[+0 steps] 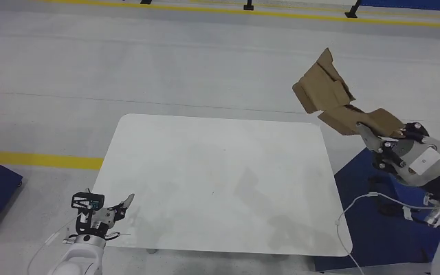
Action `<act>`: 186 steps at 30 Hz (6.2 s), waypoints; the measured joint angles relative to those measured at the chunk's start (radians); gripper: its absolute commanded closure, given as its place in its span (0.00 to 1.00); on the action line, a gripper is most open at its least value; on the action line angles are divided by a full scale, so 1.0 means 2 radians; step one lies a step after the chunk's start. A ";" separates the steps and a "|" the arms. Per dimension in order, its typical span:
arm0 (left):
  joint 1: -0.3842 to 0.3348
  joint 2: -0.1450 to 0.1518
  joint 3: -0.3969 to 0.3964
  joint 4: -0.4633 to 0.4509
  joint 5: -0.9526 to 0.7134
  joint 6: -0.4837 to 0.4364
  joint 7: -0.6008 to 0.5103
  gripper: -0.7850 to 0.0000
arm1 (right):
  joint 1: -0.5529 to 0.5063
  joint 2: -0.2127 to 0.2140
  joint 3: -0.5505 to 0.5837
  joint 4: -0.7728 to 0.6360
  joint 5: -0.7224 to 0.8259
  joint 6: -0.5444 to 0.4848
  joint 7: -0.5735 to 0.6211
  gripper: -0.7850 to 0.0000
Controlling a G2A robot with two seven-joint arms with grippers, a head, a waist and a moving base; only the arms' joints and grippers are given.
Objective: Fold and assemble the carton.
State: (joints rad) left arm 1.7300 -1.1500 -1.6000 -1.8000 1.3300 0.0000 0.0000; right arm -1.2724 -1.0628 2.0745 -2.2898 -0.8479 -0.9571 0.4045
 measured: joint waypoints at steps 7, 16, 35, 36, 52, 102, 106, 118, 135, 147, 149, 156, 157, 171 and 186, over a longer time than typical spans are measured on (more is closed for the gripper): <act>0.000 0.000 0.000 0.000 0.000 0.000 0.000 0.00 | -0.028 -0.002 -0.021 -0.031 -0.184 -0.018 -0.098 1.00; 0.000 0.000 0.000 0.000 0.000 0.000 0.000 0.00 | -0.055 0.005 -0.077 -0.030 -0.447 0.028 -0.279 1.00; 0.000 0.000 0.000 0.000 0.000 0.000 0.000 0.00 | -0.220 0.020 -0.195 -0.030 -0.888 0.400 -0.526 1.00; 0.000 0.000 0.000 0.000 0.000 0.000 0.000 0.00 | -0.221 0.020 -0.196 -0.030 -0.881 0.399 -0.527 1.00; 0.000 0.000 0.000 0.000 0.000 0.000 0.000 0.00 | -0.185 0.027 -0.046 -0.014 -0.140 -0.006 -0.374 1.00; 0.000 0.000 0.000 0.000 0.000 0.000 0.000 0.00 | -0.075 0.071 -0.475 0.140 1.443 0.579 0.206 1.00; 0.000 0.000 0.000 0.000 0.000 0.000 0.000 0.00 | -0.072 0.067 -0.501 0.143 1.563 0.672 0.095 1.00; 0.000 0.000 0.000 0.000 0.000 0.000 0.000 0.00 | -0.047 0.059 -0.483 0.139 1.663 0.704 -0.035 1.00; 0.000 0.000 0.000 0.000 0.000 0.000 0.000 0.00 | -0.058 0.060 -0.323 0.225 0.900 0.258 0.394 1.00; 0.000 0.000 0.000 0.000 0.000 0.000 0.000 0.00 | -0.057 0.059 -0.339 0.288 0.694 0.193 0.390 1.00; 0.000 0.000 0.000 0.000 0.000 0.000 0.000 0.00 | -0.057 0.059 -0.339 0.287 0.694 0.193 0.391 1.00; 0.017 0.004 -0.041 -0.068 -0.160 -0.100 -0.160 0.00 | -0.056 0.058 -0.346 0.284 0.684 0.199 0.376 1.00; 0.017 0.006 -0.057 -0.080 -0.219 -0.117 -0.218 0.00 | -0.055 0.057 -0.349 0.285 0.685 0.199 0.376 1.00; -0.160 0.033 -0.028 0.068 -0.911 -0.034 -0.769 0.00 | -0.015 0.042 -0.442 0.320 0.752 0.204 0.428 1.00; -0.155 0.046 0.042 0.028 -0.924 -0.075 -0.767 1.00 | 0.035 0.021 -0.518 0.341 0.737 0.200 0.418 1.00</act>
State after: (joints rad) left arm 1.4190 -1.0574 -1.5163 -1.7443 -0.5190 -0.1496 -1.5338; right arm -1.2019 -1.0200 1.0388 -1.6088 0.6260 -0.5561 1.2399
